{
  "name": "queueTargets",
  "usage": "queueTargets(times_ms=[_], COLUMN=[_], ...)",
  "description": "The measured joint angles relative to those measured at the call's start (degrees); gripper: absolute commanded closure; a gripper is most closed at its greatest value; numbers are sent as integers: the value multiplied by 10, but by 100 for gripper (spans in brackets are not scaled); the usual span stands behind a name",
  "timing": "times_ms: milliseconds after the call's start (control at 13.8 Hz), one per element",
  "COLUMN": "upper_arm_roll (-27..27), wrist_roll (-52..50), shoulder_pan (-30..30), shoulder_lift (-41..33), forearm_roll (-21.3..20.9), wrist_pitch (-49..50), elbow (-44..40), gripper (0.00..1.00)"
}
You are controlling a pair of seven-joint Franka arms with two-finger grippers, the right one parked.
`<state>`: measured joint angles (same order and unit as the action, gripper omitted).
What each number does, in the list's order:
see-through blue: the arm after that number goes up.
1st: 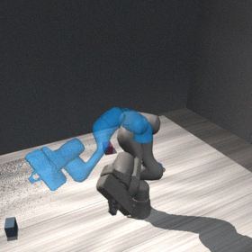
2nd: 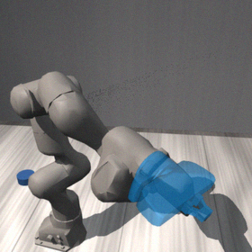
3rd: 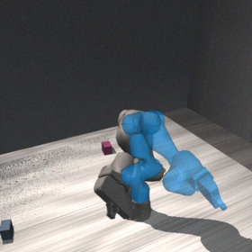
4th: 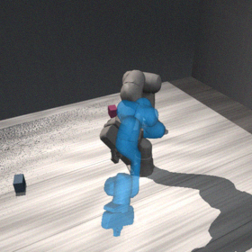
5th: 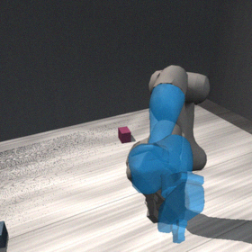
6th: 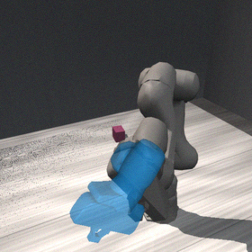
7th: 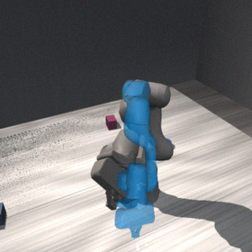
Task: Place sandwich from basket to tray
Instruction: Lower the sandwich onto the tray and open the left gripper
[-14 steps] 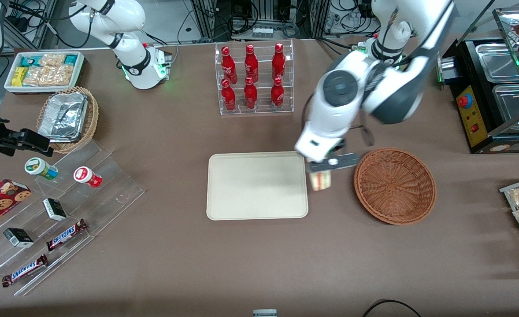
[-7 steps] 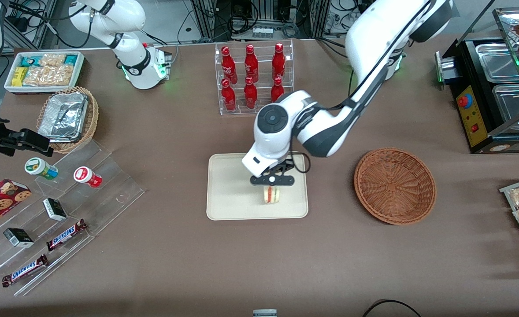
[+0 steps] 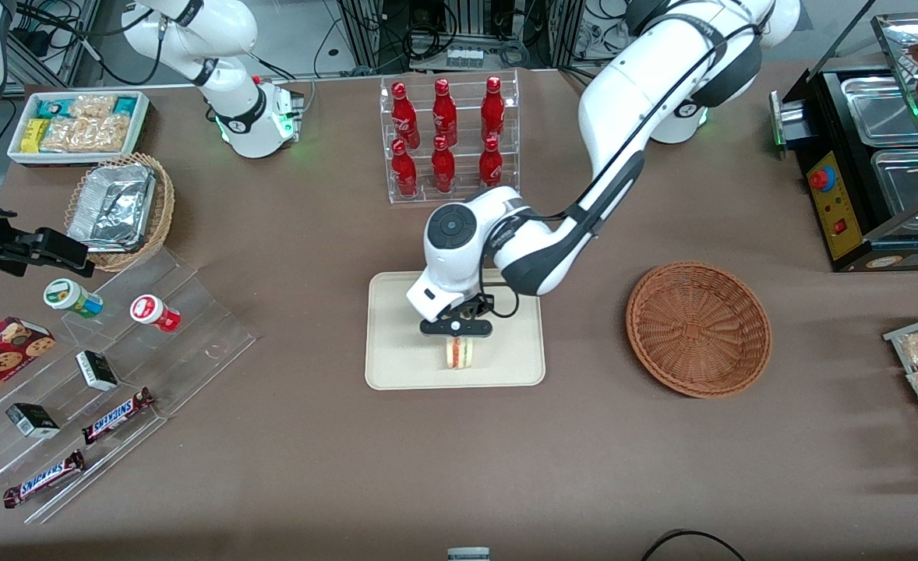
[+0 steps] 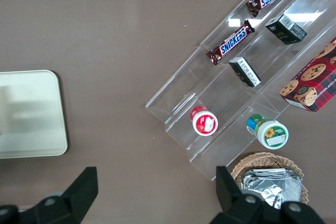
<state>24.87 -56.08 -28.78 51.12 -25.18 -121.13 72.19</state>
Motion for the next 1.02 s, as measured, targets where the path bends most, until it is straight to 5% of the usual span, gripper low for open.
queueTargets(times_ms=[218,364,436,509,1018], upper_arm_roll=[-7,-10,-10,-10,-10], wrist_roll=[-20,-22,-22,-22,-65], shoulder_pan=[-14,-17,-17,-17,-16], shoulder_lift=[21,27,28,28,-25], forearm_roll=[-10,-10,-11,-11,-12], wrist_pitch=[0,0,0,1,83], elbow=[-12,-13,-14,-17,-48], gripper=[97,35,11,0,0])
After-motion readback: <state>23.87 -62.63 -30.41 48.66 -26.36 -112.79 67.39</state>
